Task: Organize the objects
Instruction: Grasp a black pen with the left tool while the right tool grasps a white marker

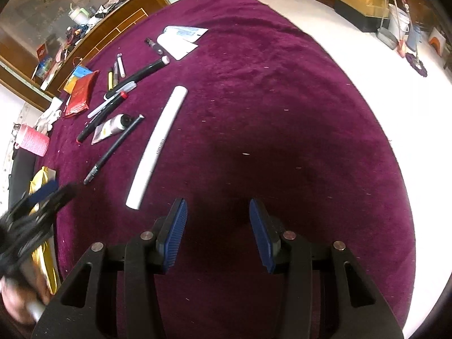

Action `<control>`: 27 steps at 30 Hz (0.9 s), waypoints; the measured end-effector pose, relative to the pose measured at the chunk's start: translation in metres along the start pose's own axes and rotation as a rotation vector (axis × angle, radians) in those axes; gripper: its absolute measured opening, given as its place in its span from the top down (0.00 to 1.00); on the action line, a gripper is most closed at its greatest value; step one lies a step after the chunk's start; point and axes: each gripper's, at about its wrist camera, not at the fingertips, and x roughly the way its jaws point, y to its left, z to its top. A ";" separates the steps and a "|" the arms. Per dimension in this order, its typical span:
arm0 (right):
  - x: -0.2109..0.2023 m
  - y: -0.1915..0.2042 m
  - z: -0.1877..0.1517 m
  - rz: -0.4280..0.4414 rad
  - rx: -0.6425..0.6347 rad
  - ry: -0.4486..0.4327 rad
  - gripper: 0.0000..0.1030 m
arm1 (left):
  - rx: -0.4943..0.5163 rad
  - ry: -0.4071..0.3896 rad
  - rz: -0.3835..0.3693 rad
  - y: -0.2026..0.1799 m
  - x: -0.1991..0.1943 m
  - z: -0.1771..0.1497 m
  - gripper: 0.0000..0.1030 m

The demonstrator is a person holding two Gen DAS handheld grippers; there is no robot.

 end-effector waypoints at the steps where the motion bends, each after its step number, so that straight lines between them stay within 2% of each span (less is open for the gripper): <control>1: -0.002 -0.004 -0.001 -0.002 0.005 0.001 0.57 | 0.031 0.007 0.008 -0.006 0.010 0.005 0.43; 5: -0.010 -0.013 -0.005 -0.012 0.000 -0.003 0.57 | 0.115 0.028 0.021 -0.026 0.036 0.015 0.44; 6: -0.012 -0.014 -0.005 -0.016 -0.002 -0.007 0.57 | 0.118 0.036 0.012 -0.028 0.039 0.016 0.47; 7: -0.014 -0.015 -0.005 -0.017 -0.004 -0.010 0.57 | 0.102 0.034 -0.006 -0.027 0.039 0.017 0.63; 8: -0.014 -0.016 -0.005 -0.016 -0.005 -0.012 0.57 | 0.076 0.047 -0.045 -0.026 0.038 0.017 0.72; 9: -0.015 -0.016 -0.004 -0.015 -0.006 -0.014 0.57 | 0.064 0.059 -0.051 -0.026 0.037 0.016 0.89; 10: -0.015 -0.016 -0.003 -0.014 -0.007 -0.014 0.57 | 0.063 0.069 -0.050 -0.026 0.035 0.014 0.90; 16: -0.011 0.000 0.007 0.014 -0.046 -0.008 0.57 | 0.002 0.108 -0.101 -0.018 0.016 -0.016 0.93; 20: -0.004 0.012 0.014 0.029 -0.062 0.003 0.57 | -0.029 0.112 -0.108 -0.017 0.014 -0.025 0.92; 23: 0.000 0.020 0.022 0.034 -0.069 0.008 0.57 | -0.039 0.096 -0.105 -0.021 0.019 -0.017 0.83; 24: 0.001 0.023 0.025 0.035 -0.074 0.006 0.57 | -0.039 0.088 -0.110 -0.023 0.021 -0.015 0.76; 27: 0.003 0.034 0.033 0.032 -0.092 0.001 0.57 | -0.045 0.057 -0.095 -0.028 0.022 -0.014 0.75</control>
